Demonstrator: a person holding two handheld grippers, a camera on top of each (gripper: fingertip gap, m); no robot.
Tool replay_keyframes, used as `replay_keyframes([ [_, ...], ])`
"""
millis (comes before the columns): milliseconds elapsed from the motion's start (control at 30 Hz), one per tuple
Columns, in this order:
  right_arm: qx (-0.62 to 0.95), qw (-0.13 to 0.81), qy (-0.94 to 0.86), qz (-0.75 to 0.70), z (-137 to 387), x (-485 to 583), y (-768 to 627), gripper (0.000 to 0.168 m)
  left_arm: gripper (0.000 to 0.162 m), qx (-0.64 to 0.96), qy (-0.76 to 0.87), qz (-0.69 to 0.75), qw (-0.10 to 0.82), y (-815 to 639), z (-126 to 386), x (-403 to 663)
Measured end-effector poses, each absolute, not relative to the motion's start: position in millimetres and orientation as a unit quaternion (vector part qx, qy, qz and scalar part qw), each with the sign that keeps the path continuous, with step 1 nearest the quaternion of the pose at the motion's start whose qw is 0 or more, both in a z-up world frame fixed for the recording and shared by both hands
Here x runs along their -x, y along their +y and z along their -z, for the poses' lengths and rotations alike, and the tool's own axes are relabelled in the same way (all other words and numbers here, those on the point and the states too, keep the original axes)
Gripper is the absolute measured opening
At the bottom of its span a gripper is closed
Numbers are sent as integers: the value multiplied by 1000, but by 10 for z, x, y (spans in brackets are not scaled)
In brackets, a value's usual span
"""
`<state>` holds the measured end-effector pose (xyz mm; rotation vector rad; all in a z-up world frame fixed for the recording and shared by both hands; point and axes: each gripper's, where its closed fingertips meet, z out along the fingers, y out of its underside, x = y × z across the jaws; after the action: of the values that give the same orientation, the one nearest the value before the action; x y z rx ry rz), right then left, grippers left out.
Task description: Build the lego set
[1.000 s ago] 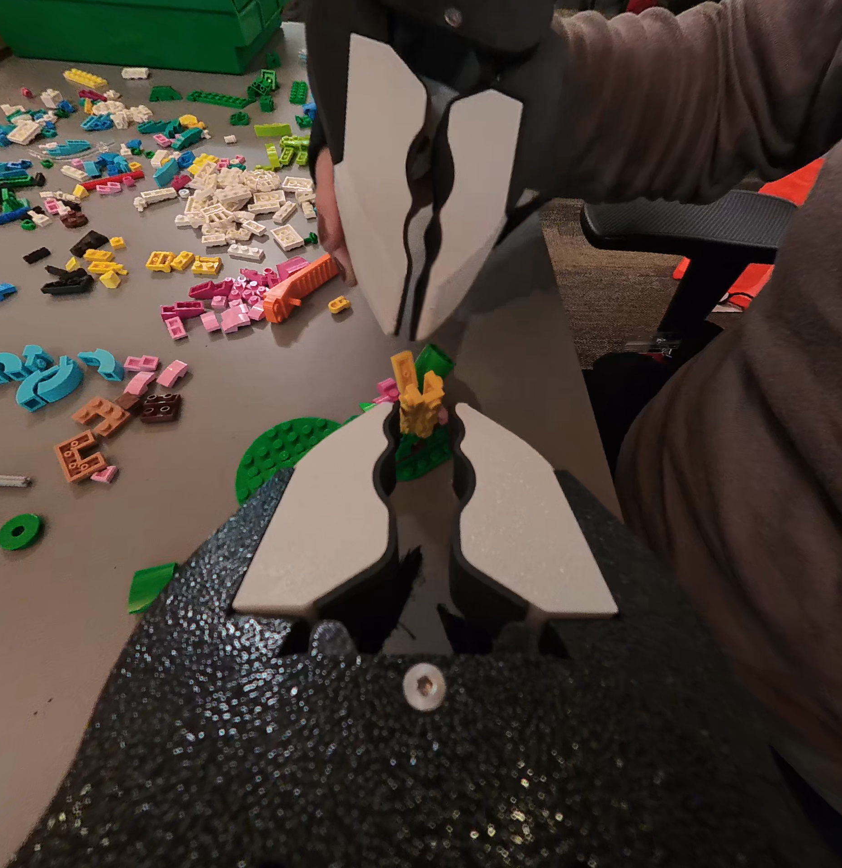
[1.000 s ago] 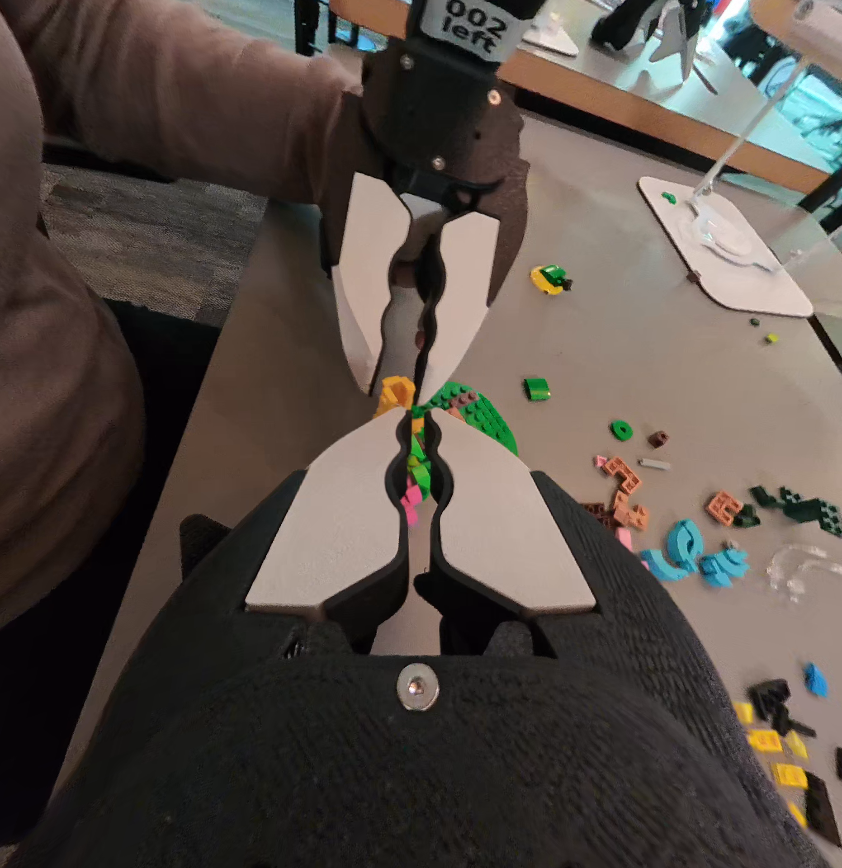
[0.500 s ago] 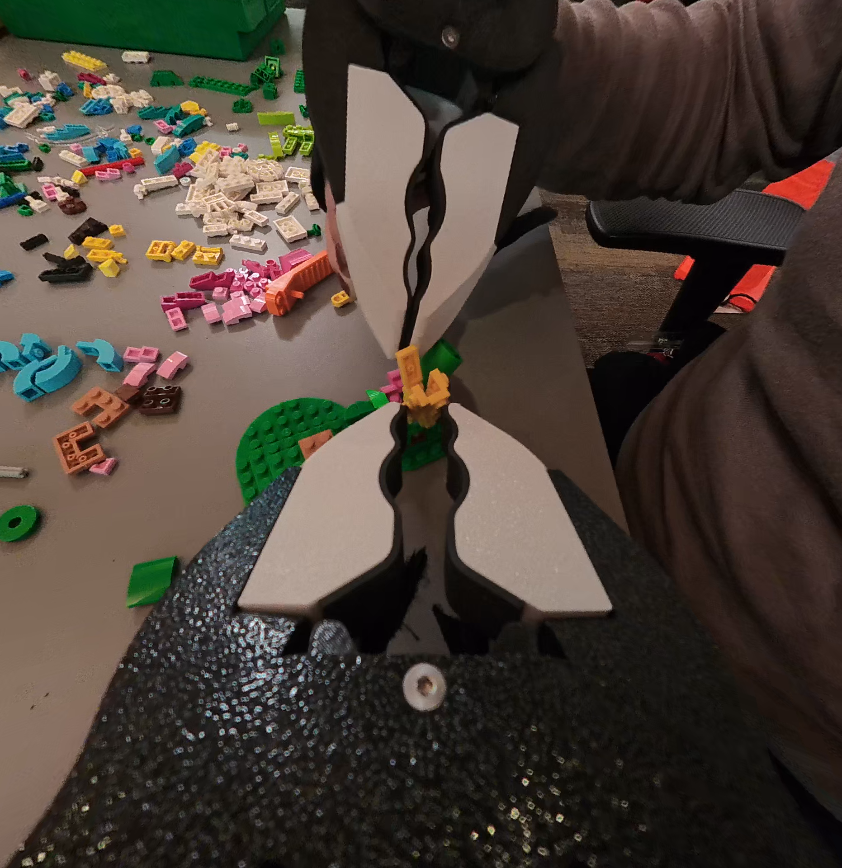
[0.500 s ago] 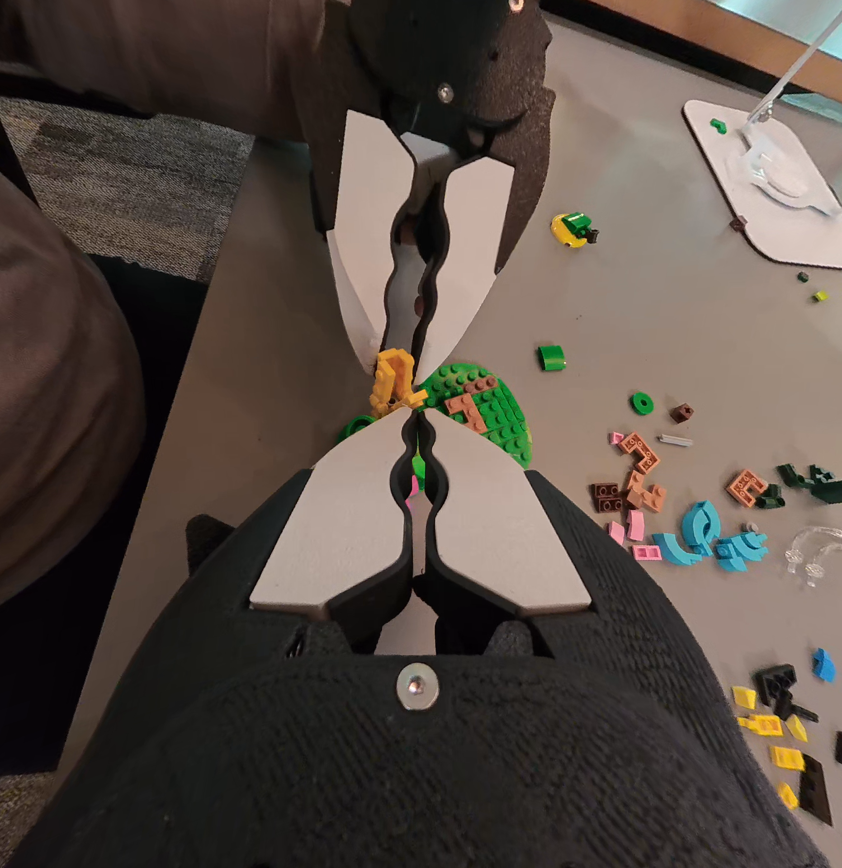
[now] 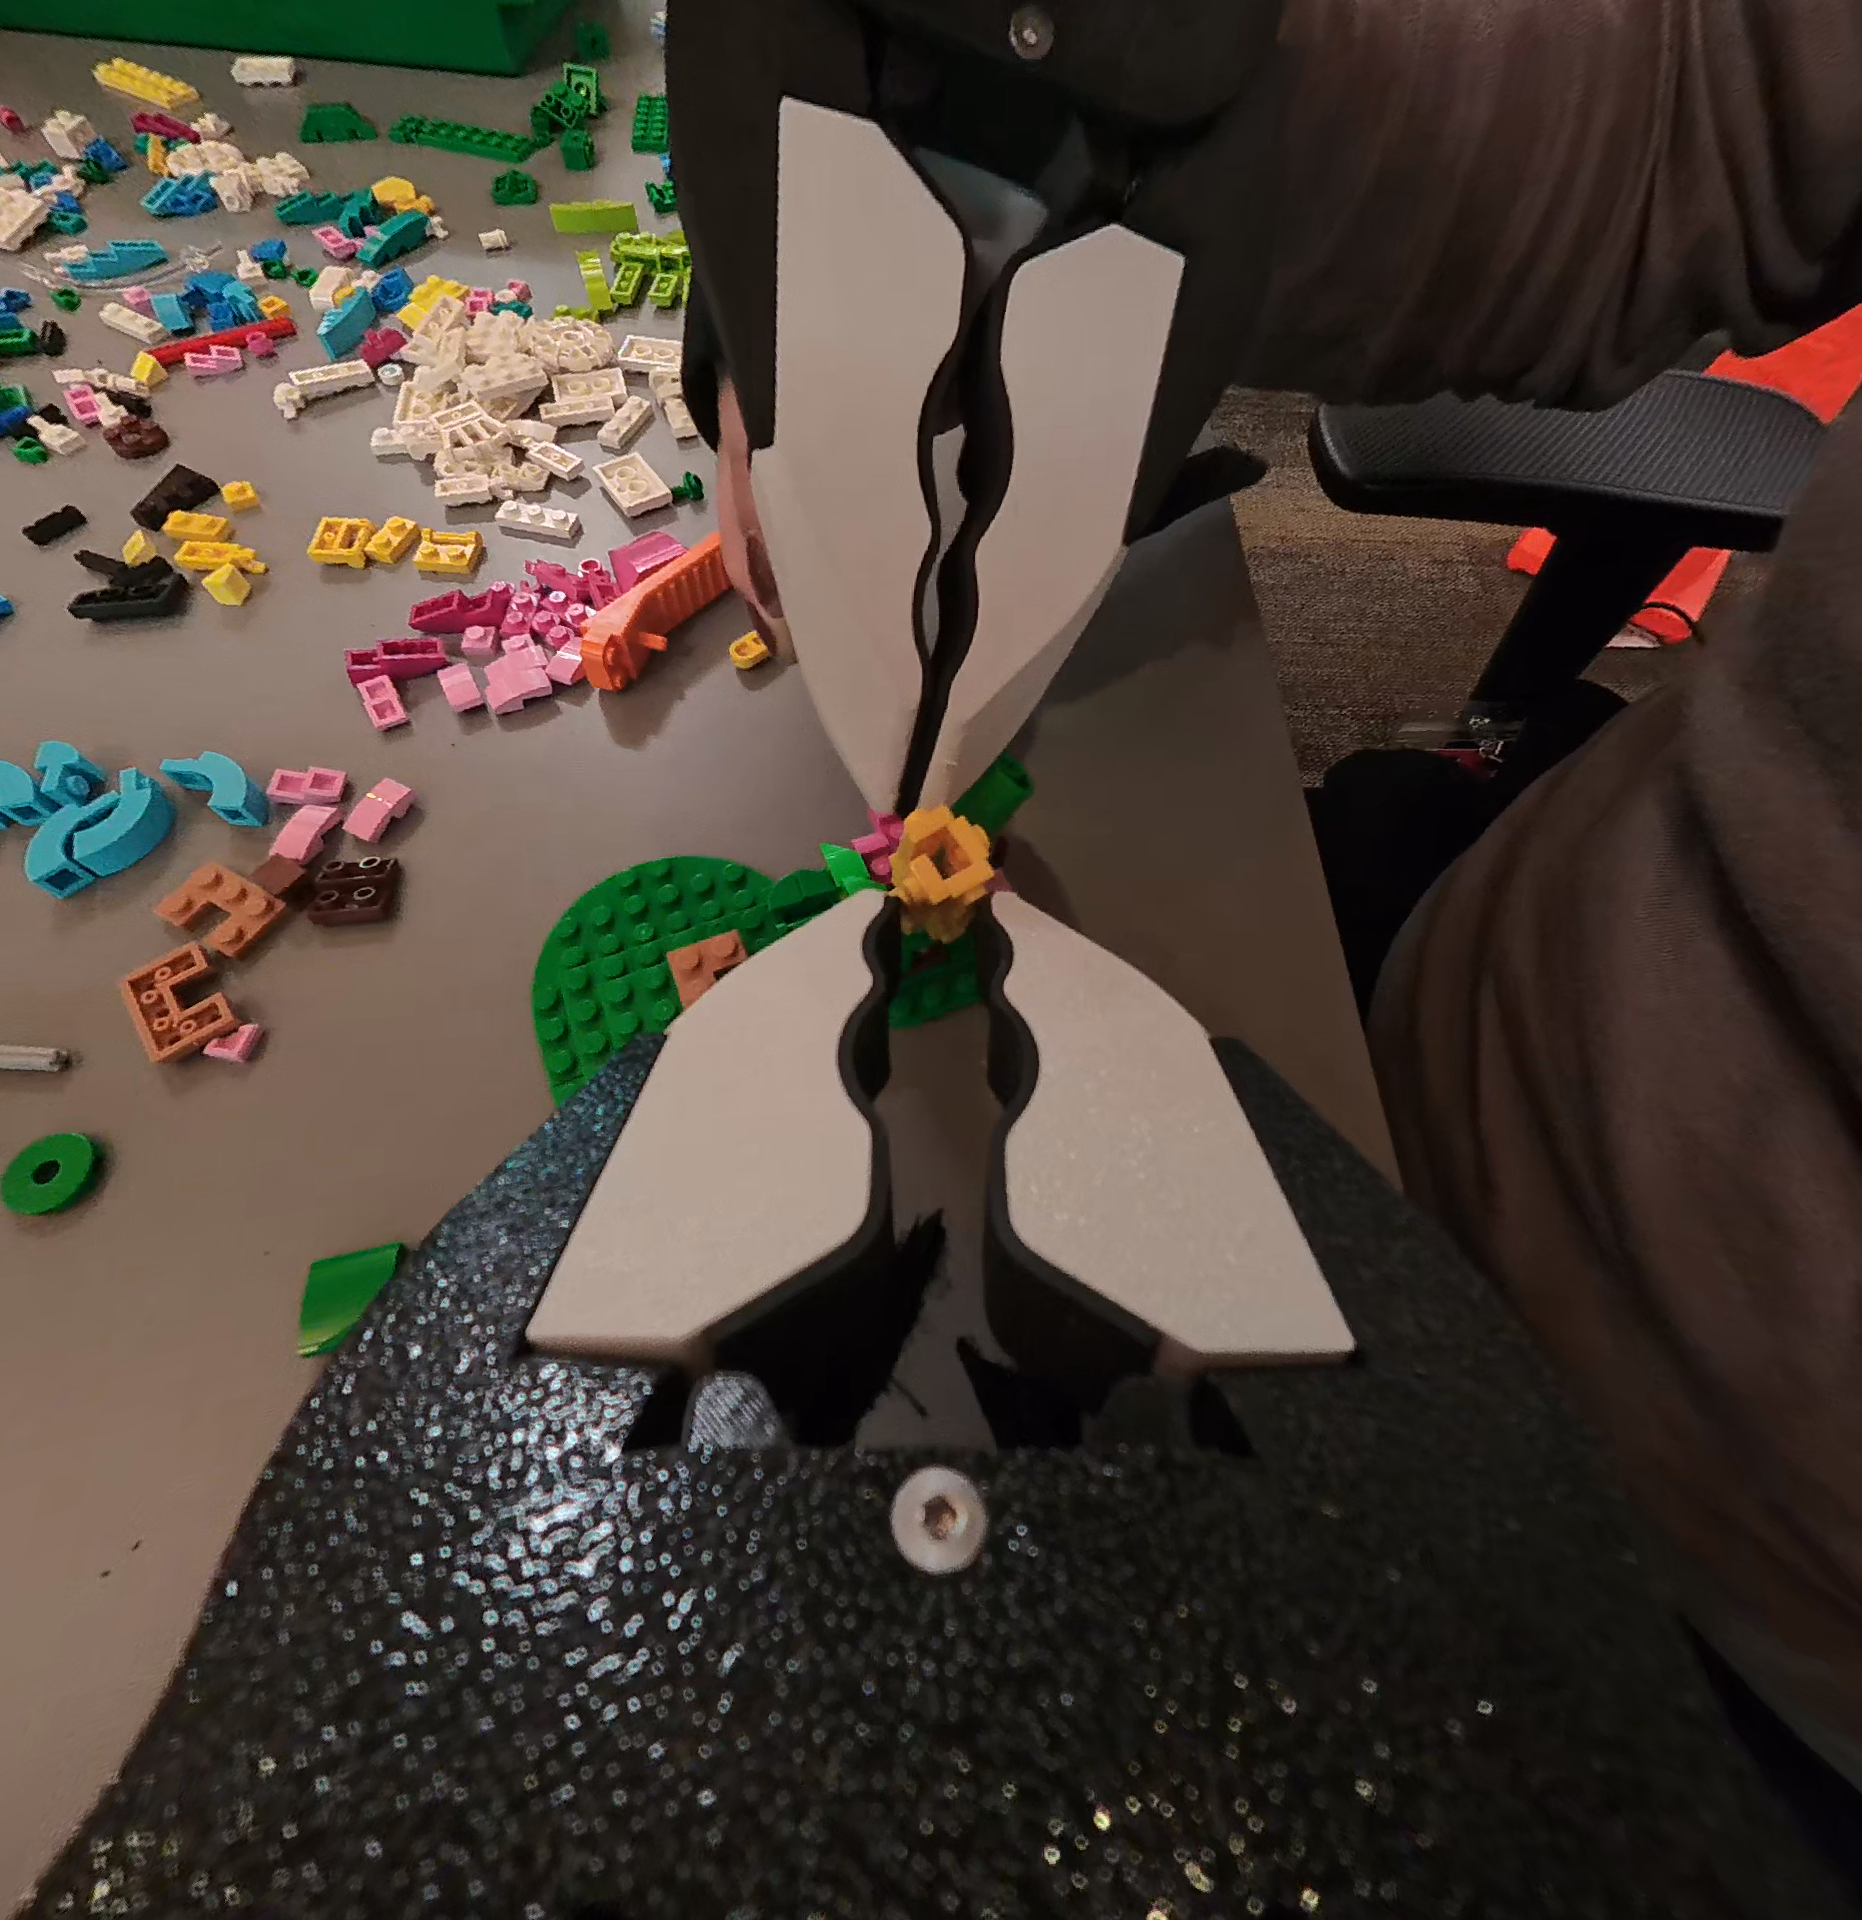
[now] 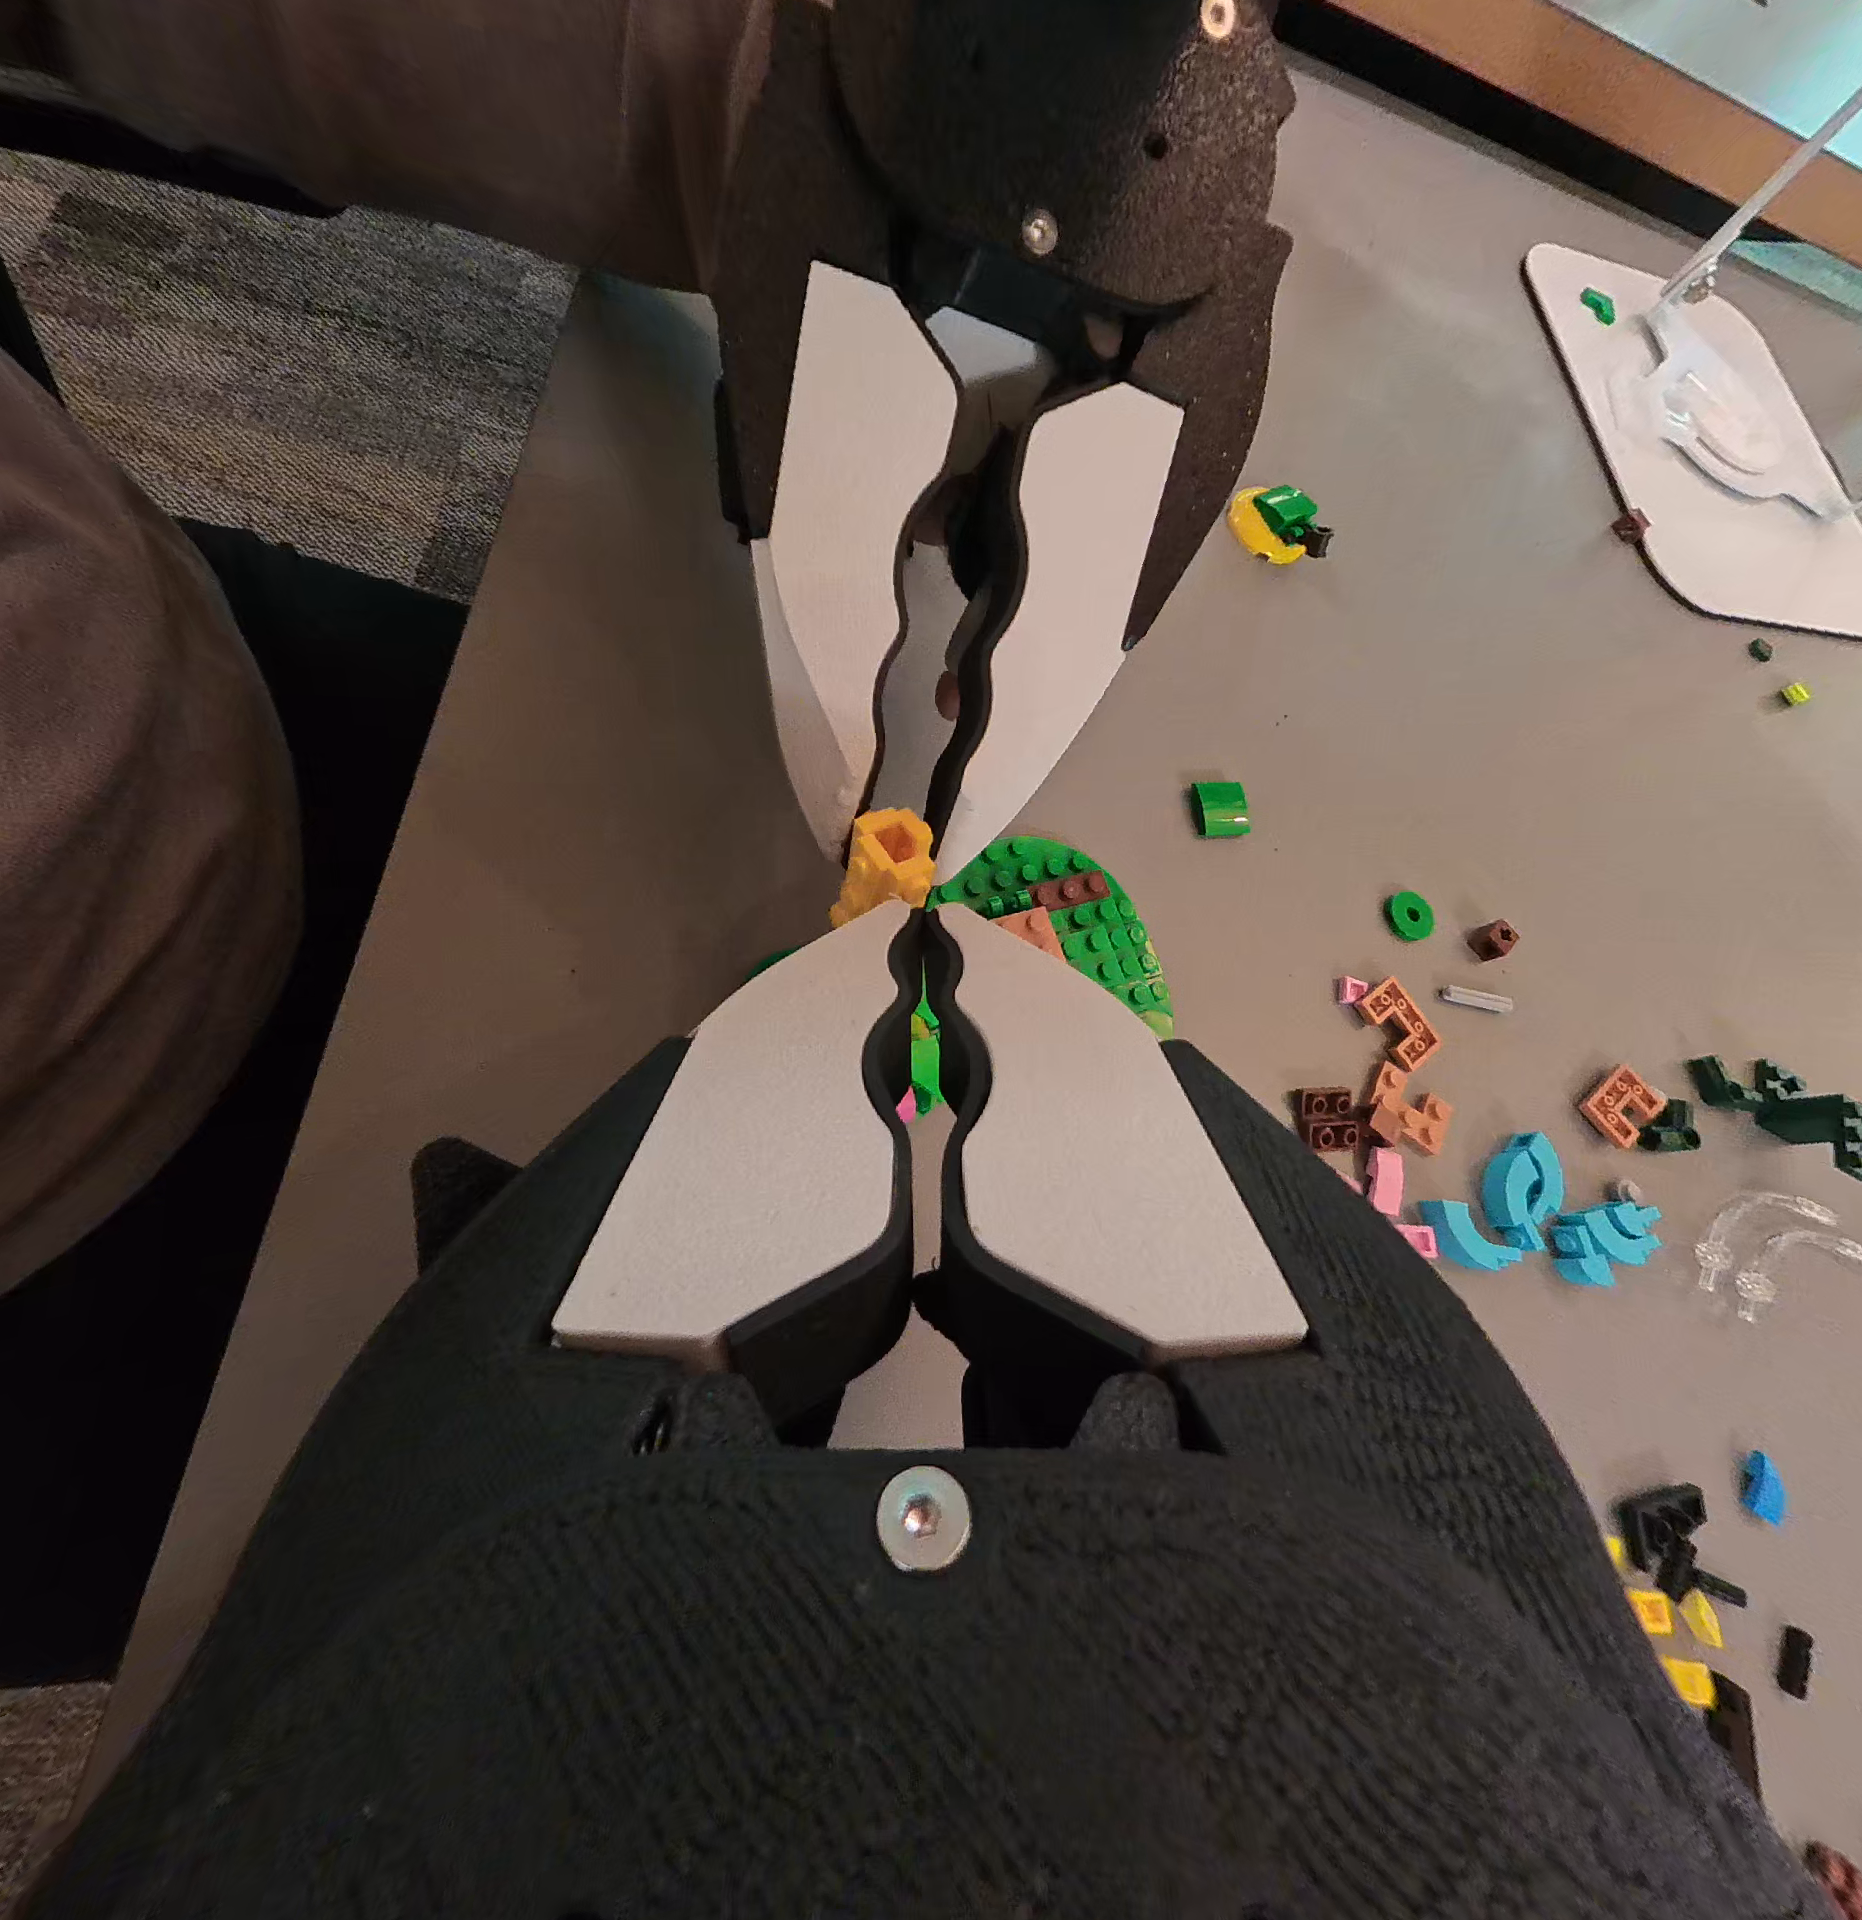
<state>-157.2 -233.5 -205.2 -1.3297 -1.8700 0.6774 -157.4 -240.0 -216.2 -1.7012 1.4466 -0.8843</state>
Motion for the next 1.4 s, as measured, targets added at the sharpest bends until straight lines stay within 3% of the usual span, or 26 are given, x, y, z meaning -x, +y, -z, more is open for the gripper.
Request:
replay_keyframes([
  [133,535,378,-704,-275,1998,1503,-2263,0,22,659,560,351,358,-2448,2157,1576],
  [333,560,352,-672,-334,1951,1368,-2309,1,21,658,550,356,371,-2452,2105,1603],
  [433,570,337,-671,-335,1976,1396,-2370,11,22,659,549,351,377,-2452,2093,1612],
  [633,612,355,-637,-305,1983,1524,-2399,27,8,659,554,326,389,-2449,2115,1603],
  [1400,617,377,-648,-239,2069,1586,-2430,16,2,647,576,314,389,-2431,2109,1516],
])
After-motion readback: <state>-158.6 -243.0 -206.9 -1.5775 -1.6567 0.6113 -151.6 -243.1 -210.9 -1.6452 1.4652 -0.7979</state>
